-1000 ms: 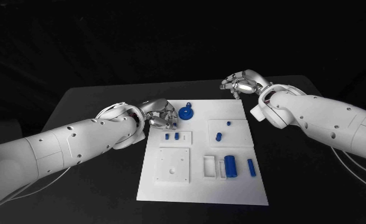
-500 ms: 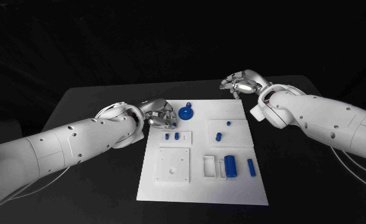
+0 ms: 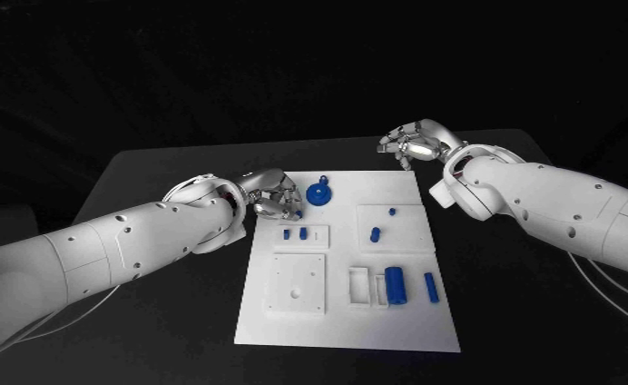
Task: Assemble the parts on the task board
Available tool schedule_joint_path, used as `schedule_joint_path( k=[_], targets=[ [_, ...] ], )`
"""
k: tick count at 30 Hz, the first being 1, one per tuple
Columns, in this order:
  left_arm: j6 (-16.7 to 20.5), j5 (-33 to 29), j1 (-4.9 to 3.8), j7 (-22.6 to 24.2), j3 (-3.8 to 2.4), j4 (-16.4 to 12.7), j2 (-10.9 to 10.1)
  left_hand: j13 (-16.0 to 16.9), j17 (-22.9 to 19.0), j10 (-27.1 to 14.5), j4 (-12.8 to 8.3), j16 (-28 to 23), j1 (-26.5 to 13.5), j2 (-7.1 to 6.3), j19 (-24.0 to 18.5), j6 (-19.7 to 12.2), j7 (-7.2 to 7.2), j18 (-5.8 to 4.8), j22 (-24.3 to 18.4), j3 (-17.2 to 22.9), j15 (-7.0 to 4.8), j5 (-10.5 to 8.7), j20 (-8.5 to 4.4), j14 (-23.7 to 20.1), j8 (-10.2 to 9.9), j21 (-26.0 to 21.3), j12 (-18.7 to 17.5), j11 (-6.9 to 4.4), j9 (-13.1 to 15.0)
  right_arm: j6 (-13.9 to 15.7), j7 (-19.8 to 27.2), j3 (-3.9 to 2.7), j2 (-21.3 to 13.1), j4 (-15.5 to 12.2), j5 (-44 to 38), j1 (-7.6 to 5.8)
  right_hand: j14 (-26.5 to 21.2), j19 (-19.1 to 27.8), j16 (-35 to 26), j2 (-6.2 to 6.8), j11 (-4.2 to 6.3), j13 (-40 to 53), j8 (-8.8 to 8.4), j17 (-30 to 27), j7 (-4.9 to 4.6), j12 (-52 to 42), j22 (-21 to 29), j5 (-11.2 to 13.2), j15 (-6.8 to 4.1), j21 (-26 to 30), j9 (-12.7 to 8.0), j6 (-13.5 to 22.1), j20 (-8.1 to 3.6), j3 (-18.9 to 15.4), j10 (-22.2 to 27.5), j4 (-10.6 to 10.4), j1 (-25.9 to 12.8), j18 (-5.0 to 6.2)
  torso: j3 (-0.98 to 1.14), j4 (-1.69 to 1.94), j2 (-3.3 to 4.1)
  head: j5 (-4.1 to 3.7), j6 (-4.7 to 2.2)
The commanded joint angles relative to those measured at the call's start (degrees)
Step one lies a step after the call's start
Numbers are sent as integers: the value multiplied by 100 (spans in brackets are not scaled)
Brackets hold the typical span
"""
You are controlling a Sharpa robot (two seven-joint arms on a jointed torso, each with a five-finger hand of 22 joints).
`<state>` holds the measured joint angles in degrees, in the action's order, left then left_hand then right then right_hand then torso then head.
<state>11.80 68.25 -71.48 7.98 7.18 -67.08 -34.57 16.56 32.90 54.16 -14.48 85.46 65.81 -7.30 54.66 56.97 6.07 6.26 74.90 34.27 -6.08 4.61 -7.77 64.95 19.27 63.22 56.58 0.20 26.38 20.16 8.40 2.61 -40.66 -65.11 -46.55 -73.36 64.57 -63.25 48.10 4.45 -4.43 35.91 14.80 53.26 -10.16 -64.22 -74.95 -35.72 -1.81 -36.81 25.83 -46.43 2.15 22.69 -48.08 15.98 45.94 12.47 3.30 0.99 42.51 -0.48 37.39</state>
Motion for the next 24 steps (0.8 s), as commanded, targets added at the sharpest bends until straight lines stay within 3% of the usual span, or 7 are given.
schedule_joint_path(
  k=[1,24],
  targets=[
    [-138,2,9,-28,6,-3,5,-8,-2,60,12,27,-12,63,31,54,-7,14,53,17,-10,-17,-379,37,41,34,-34,-8,1,-10,52,-4,-1,-5,10,1,-42,-11,21,-17,16,-5,38,-8,-41,-33,-23,-26,5,36,-7,8,-7,26,41,-7,-57,253,0,1,-1,-1,5],
    [-75,-307,19,124,8,-36,1,-51,-13,131,-23,20,-5,39,40,3,5,19,47,14,-10,-21,-387,43,19,40,-162,-5,-24,-9,52,-4,-1,-3,10,1,-42,-14,22,-16,16,-9,39,-9,-41,-36,-28,-26,5,42,-9,9,-7,25,42,-8,-62,253,-2,1,0,-16,15]
  ],
)
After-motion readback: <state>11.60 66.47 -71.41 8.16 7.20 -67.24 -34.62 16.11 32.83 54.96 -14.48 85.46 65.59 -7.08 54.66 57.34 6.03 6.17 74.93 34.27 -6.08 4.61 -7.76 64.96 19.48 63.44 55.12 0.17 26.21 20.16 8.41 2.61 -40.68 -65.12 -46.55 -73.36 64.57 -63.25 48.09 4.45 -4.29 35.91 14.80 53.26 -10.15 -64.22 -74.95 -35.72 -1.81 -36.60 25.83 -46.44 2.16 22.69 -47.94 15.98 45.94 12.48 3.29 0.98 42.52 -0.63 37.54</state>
